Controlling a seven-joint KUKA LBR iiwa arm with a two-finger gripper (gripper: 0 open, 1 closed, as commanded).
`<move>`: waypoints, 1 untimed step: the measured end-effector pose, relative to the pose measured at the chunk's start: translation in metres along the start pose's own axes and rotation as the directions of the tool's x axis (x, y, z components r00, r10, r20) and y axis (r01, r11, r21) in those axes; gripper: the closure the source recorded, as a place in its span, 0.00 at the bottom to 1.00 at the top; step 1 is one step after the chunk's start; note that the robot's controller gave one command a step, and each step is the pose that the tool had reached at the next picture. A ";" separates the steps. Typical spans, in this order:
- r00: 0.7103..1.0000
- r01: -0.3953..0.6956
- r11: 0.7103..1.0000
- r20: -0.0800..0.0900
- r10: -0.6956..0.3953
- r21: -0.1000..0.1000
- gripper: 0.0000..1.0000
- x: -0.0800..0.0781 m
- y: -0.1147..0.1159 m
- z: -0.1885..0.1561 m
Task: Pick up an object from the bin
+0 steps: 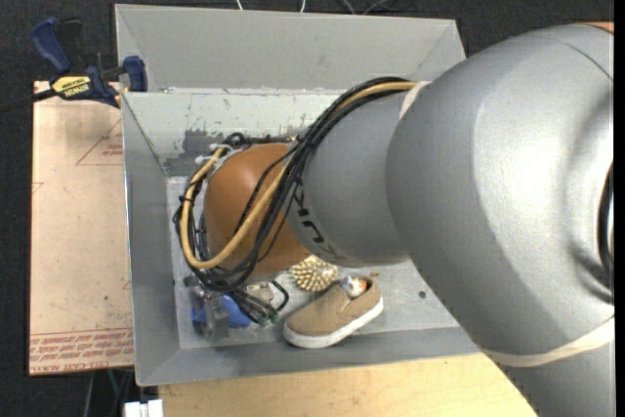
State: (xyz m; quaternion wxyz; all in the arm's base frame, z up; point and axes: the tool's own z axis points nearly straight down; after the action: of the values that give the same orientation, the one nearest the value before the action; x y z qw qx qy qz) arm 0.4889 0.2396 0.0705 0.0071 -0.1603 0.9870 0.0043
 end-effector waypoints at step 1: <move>1.000 -0.001 1.000 0.000 0.001 0.000 1.00 0.000 0.000 0.000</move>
Offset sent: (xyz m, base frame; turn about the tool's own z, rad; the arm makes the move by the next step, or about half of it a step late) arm 0.0000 -0.0001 0.0345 0.0006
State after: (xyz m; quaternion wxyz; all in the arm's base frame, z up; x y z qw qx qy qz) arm 0.4889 0.2395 0.0707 0.0072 -0.1600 0.9871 0.0044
